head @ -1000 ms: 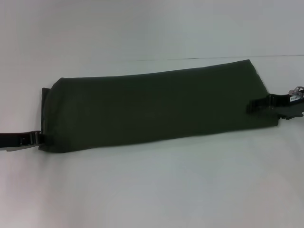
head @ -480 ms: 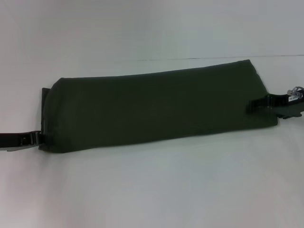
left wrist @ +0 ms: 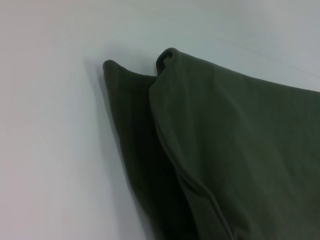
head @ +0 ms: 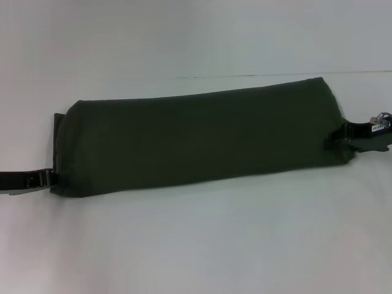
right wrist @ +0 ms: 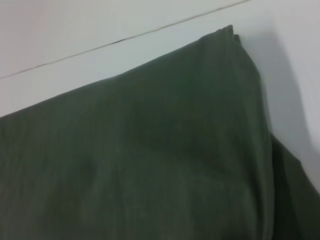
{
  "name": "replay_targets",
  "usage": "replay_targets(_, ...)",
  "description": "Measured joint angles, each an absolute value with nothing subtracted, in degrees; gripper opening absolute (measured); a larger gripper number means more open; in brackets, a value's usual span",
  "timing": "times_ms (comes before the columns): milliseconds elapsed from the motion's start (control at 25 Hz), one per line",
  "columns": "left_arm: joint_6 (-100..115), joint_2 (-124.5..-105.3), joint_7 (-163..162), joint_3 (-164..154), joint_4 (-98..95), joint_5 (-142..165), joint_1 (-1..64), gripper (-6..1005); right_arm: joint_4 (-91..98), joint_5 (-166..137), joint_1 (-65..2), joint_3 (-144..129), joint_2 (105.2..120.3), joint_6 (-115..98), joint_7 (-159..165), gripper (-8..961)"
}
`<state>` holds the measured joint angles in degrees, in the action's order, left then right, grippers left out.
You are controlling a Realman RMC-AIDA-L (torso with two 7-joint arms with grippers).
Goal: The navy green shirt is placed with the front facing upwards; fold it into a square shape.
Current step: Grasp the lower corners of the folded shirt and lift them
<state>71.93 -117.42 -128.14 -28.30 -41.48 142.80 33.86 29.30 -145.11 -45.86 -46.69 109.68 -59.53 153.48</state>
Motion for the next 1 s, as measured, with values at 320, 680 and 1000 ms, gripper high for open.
replay_targets(320, 71.98, -117.33, -128.19, -28.21, -41.48, 142.73, 34.14, 6, 29.44, -145.11, -45.53, -46.66, 109.50, -59.85, 153.38, 198)
replay_targets(680, 71.98, -117.42, -127.79, -28.37, -41.48, 142.73, 34.32, 7, 29.60, -145.10, -45.51, -47.64, 109.50, -59.95, 152.21, 81)
replay_targets(1000, 72.00, -117.20, -127.99, -28.21, -41.60, 142.75, 34.27, 7, 30.38, -145.14, -45.40, -49.29, 109.25, -61.96, 150.76, 64)
